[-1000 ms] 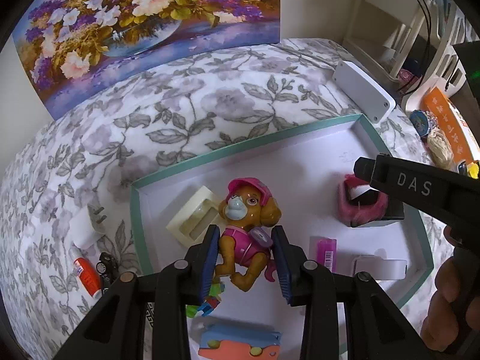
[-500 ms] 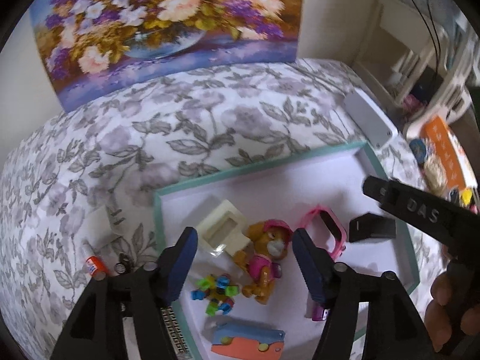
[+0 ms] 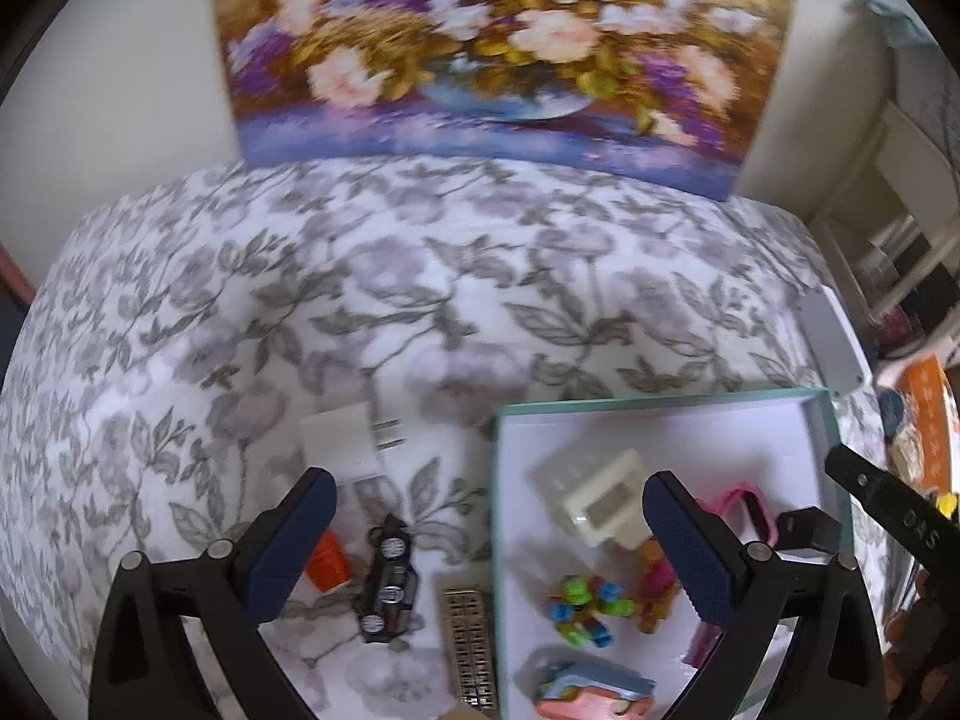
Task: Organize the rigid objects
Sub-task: 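Open both tools to release the dog figure and watch into the tray, then move both tools back toward the orange spray bottle and black toy car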
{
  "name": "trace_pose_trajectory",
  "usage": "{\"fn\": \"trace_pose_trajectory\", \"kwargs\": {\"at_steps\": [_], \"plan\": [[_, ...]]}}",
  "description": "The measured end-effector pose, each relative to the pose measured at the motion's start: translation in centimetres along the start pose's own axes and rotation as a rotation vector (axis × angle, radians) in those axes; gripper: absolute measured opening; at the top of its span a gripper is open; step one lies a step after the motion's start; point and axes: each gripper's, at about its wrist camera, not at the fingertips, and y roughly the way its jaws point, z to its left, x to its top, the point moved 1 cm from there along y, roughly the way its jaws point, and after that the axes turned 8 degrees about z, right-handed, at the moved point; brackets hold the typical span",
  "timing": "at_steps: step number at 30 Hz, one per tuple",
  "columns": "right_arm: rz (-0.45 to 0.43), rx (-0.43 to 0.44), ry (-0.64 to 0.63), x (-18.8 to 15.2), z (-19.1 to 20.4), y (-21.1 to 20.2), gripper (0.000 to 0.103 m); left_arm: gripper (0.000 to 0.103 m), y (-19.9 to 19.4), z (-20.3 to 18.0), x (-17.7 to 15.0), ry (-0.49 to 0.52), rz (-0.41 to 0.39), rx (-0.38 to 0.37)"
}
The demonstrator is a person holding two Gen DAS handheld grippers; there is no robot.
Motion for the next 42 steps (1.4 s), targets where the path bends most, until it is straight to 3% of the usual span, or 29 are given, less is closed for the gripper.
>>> {"fn": "trace_pose_trajectory", "kwargs": {"at_steps": [10,21,32,42], "plan": [[0.005,0.029,-0.072,-2.1,3.7,-2.0,0.087,0.103,-2.3,4.5,-0.9,-0.115,-0.030,-0.019],[0.005,0.056,-0.148,-6.1,7.8,-4.4,0.087,0.103,-6.1,8.6,-2.9,-0.155,-0.073,0.008],[0.078,0.128,-0.277,-10.8,13.2,-2.9,0.087,0.103,-4.6,12.5,-6.3,-0.224,-0.002,0.022],[0.144,0.133,-0.308,-11.8,15.3,0.1,0.087,0.103,-1.2,14.4,-6.6,-0.283,0.088,0.020]]}}
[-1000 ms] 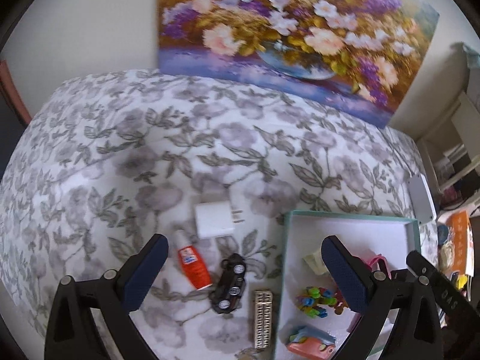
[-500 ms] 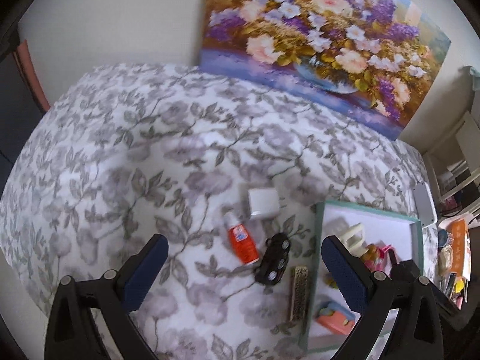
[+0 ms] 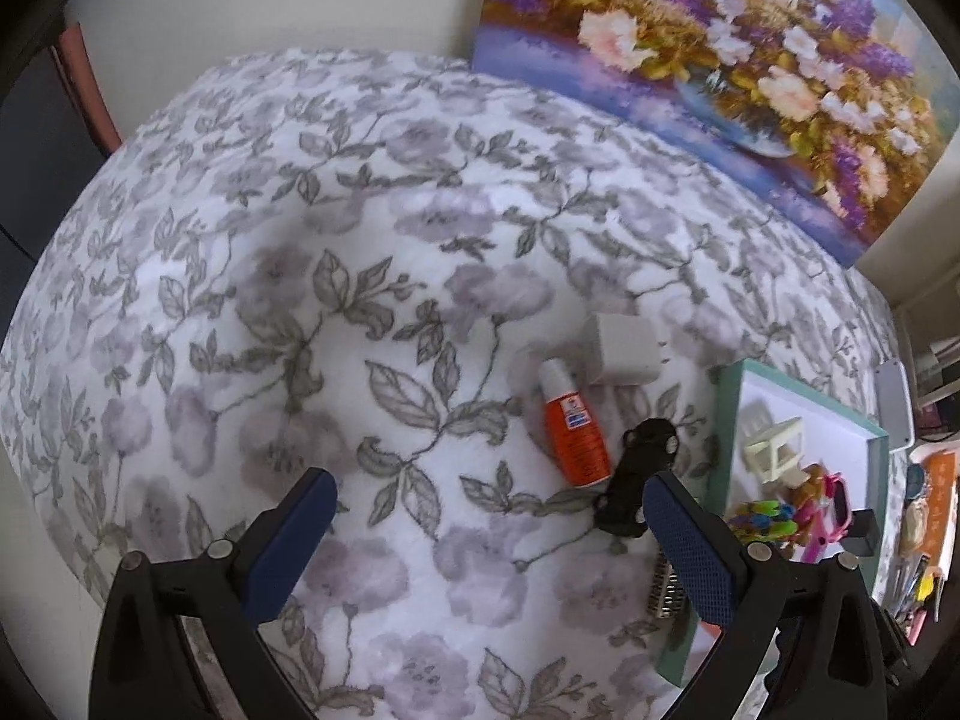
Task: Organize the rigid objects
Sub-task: 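Move both tools back toward the orange spray bottle and black toy car, then grasp the orange spray bottle with the left tool while the right tool grasps the black toy car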
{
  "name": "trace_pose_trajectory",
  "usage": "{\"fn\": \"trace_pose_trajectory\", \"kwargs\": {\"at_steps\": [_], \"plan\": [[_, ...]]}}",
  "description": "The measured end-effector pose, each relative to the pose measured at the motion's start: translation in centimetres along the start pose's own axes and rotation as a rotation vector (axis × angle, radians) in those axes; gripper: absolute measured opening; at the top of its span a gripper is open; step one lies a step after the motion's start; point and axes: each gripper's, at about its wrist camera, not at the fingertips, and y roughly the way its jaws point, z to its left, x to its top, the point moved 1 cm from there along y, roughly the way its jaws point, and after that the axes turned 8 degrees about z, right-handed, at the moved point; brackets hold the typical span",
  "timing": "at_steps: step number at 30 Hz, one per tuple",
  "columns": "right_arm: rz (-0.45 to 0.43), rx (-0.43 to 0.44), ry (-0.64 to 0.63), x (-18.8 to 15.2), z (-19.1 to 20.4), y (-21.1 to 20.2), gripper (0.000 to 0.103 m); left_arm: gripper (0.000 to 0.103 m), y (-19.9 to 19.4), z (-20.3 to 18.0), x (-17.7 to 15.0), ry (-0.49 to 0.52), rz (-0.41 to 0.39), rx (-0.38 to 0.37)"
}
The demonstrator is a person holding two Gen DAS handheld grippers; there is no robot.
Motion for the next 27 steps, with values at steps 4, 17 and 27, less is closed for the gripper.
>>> {"fn": "trace_pose_trajectory", "kwargs": {"at_steps": [4,17,27], "plan": [[0.008,-0.035,0.017,0.2,-0.5,0.6,0.087,0.103,2.0,-0.7,0.2,0.012,0.042,0.000],[0.001,-0.165,0.081,1.5,-3.6,0.6,0.087,0.103,5.9,-2.9,0.9,-0.007,0.122,-0.056],[0.006,-0.154,0.120,2.0,-5.4,0.3,0.087,0.090,7.6,-3.5,1.8,-0.049,0.115,-0.065]]}}
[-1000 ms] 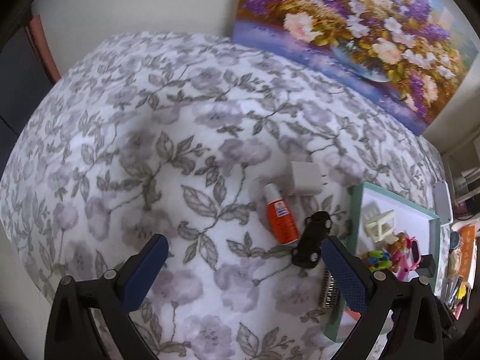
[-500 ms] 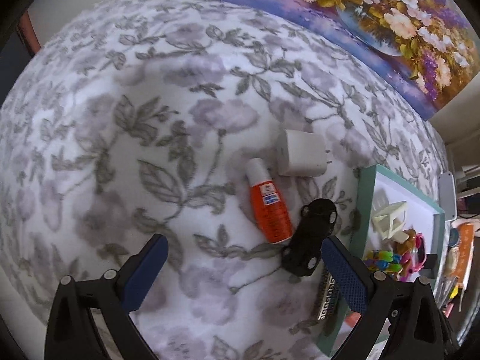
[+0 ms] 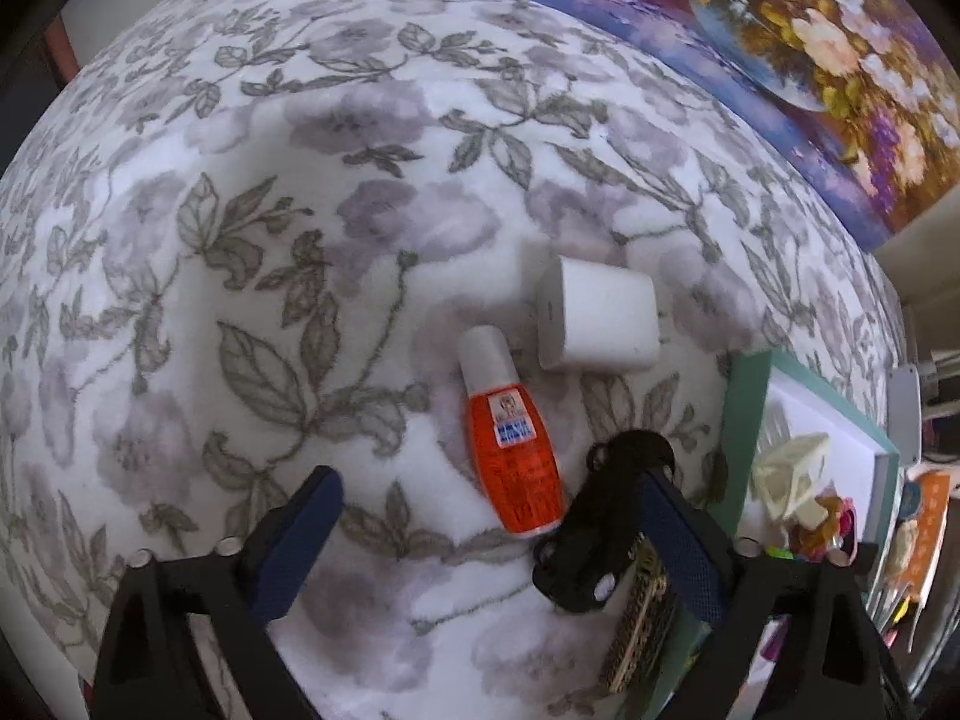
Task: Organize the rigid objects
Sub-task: 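Grasp the orange spray bottle with the left tool while the right tool grasps the black toy car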
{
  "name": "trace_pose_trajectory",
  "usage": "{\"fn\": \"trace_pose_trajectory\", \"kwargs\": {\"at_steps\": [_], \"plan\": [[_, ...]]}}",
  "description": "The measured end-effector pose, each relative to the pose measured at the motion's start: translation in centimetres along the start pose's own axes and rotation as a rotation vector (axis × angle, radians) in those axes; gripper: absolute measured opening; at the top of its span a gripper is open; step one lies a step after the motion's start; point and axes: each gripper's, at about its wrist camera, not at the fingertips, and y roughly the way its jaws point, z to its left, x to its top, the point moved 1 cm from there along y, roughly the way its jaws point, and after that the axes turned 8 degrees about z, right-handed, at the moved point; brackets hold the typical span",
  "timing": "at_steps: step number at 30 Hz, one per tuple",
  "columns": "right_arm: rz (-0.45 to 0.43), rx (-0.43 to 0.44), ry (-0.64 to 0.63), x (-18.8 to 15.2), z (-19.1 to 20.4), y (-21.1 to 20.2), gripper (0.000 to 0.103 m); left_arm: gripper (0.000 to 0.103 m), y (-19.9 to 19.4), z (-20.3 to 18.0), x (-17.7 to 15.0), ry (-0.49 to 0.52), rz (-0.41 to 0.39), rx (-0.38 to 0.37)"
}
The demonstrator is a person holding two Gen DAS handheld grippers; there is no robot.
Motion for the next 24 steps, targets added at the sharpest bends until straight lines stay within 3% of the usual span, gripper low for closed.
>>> {"fn": "trace_pose_trajectory", "kwargs": {"at_steps": [5,10,14,16,22,24], "plan": [[0.006,0.008,0.000,0.2,0.1,0.2,0.087,0.082,0.4,-0.2,0.7,0.014,-0.015,0.027],[-0.005,0.024,-0.013,0.3,0.5,0.0,0.087,0.057,0.8,-1.4,0.9,0.066,-0.023,0.059],[-0.018,0.046,-0.020,0.2,0.8,-0.3,0.087,0.047,0.9,-2.0,0.5,0.098,-0.027,0.073],[-0.024,0.059,-0.023,0.2,1.1,-0.5,0.087,0.036,0.9,-2.1,0.4,0.104,-0.026,0.055],[-0.035,0.099,-0.042,0.1,2.7,-0.8,0.085,0.036,0.6,-0.8,0.0,0.085,-0.014,0.036],[-0.033,0.121,-0.059,0.0,3.6,-0.7,0.081,0.036,0.4,0.0,0.0,0.071,-0.015,0.051]]}}
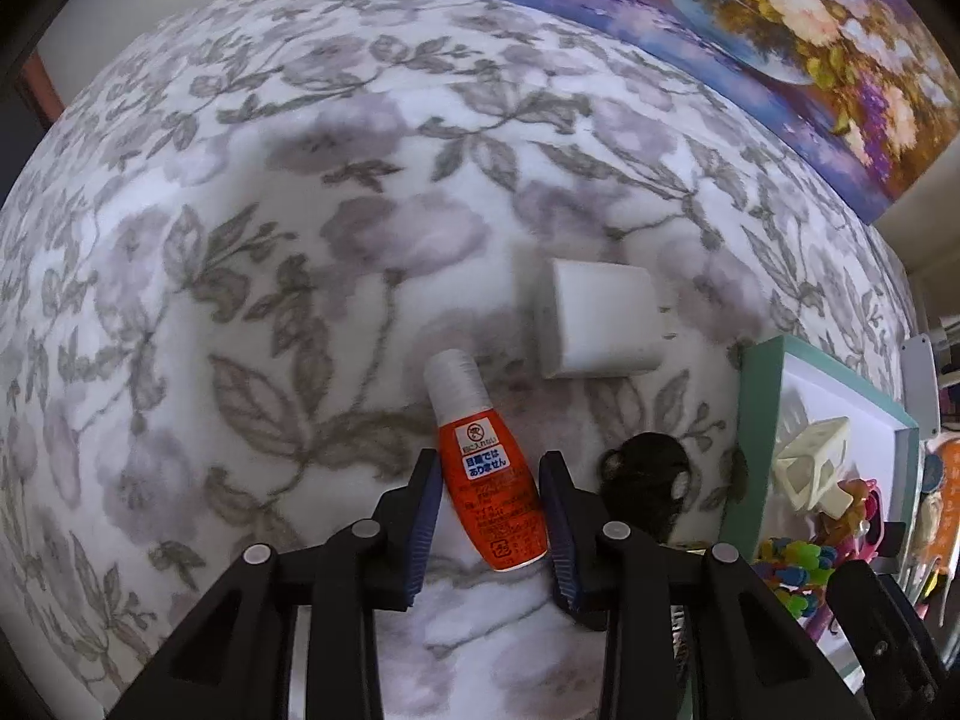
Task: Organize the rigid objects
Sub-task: 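Grasp the orange spray bottle with the left tool while the right tool grasps the black toy car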
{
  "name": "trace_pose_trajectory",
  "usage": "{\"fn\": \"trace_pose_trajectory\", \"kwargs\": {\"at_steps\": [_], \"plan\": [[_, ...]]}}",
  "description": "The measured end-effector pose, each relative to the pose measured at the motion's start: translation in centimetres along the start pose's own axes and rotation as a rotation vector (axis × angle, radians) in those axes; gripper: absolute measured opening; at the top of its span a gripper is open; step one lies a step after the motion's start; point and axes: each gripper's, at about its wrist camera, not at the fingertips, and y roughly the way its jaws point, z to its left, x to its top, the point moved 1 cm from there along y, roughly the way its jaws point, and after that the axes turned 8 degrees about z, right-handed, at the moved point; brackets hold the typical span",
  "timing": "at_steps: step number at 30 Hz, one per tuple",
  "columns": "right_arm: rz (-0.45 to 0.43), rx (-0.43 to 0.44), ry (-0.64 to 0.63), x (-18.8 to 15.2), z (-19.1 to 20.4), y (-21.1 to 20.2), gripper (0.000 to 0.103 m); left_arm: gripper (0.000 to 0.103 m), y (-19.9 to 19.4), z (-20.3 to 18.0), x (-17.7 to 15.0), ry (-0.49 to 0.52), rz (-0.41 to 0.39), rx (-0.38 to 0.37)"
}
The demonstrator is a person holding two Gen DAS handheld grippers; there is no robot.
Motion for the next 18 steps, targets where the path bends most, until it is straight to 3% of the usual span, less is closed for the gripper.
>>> {"fn": "trace_pose_trajectory", "kwargs": {"at_steps": [8,18], "plan": [[0.013,0.072,-0.083,-0.7,4.1,1.1,0.063,0.036,-0.1,3.6,0.6,-0.063,0.014,0.000],[0.070,0.082,-0.117,-1.5,7.1,4.1,0.046,0.036,-0.4,7.5,0.9,-0.108,0.022,-0.026]]}}
